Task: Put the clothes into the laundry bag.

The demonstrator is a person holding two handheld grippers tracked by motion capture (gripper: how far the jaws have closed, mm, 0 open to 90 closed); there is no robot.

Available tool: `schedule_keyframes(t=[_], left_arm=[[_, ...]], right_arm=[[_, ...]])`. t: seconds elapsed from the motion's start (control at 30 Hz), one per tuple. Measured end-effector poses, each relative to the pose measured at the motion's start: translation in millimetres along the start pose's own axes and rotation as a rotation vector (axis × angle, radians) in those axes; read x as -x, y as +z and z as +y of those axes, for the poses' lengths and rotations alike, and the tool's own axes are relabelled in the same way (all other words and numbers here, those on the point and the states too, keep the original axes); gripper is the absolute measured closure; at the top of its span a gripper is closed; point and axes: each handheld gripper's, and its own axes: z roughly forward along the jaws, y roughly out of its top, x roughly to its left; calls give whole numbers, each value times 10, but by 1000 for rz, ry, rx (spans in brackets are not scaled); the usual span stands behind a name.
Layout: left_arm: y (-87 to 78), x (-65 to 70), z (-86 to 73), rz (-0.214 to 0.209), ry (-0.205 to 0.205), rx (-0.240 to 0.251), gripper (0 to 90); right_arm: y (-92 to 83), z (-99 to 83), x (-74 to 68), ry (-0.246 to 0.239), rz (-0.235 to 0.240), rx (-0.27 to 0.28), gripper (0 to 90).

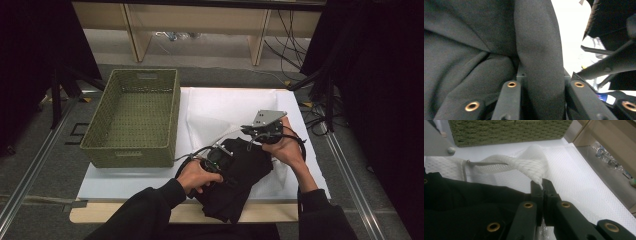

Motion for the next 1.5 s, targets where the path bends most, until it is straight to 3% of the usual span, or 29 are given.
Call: schedule_keyframes(t=[0.13, 0.17, 0.2, 0.23, 0.27, 0.3, 0.43, 0.53, 0.7, 0.8, 0.93, 0.97, 1.0, 1.03, 1.1, 1.17, 1.27, 1.3, 1.33, 1.5], left_arm=[[-135, 8, 50, -3, -20, 22, 735], [-254, -20, 103, 14, -45, 48, 735], [-254, -20, 103, 14, -45, 48, 735], [-365, -69, 157, 53, -67, 84, 735], [-365, -69, 157, 53, -67, 84, 735], [-410, -111, 183, 65, -76, 97, 735], [-487, -355, 261, 69, -186, 217, 732], [-431, -446, 281, 92, -203, 242, 721], [-304, -431, 288, 109, -182, 237, 640], [-214, -382, 242, 121, -176, 223, 466], [-239, -328, 218, 143, -158, 226, 323], [-255, -298, 209, 143, -149, 221, 323], [-285, -215, 164, 134, -127, 199, 253], [-285, -215, 164, 134, -127, 199, 231], [-285, -77, 44, 166, -71, 178, 178], [-277, -31, -1, 178, -55, 173, 162], [-243, 59, -111, 163, -45, 151, 149], [-214, 72, -127, 173, -23, 142, 149], [-149, 46, -117, 213, 6, 55, 148], [26, 18, -74, 178, -33, 49, 156]], right_arm=[[-22, 8, 5, 0, -1, 8, 897], [-29, 12, 7, 3, -1, 10, 898], [-29, 12, 7, 3, -1, 10, 898], [-40, 19, 11, 2, -5, 16, 898], [-46, 22, 9, 6, -5, 18, 898], [-46, 22, 9, 6, -5, 18, 898], [-55, 44, 3, 5, -1, 31, 899], [-38, 47, -9, 3, 0, 25, 899], [-23, 11, -3, 10, -2, 11, 899], [-20, -30, 10, 6, 1, 5, 899], [-22, -46, 11, 15, 1, 2, 900], [-25, -48, 13, 8, -9, 0, 899], [-25, -48, 11, 8, -10, 1, 899], [-25, -48, 11, 8, -10, 1, 899], [-25, -49, 10, 7, -11, 1, 899], [-23, -48, 10, 10, -10, 1, 899], [-6, -39, -1, 7, 2, -1, 899], [-3, -35, -9, 5, 2, -5, 899], [11, -29, -13, 6, 0, -9, 899], [26, -28, -30, -3, 3, -17, 899]])
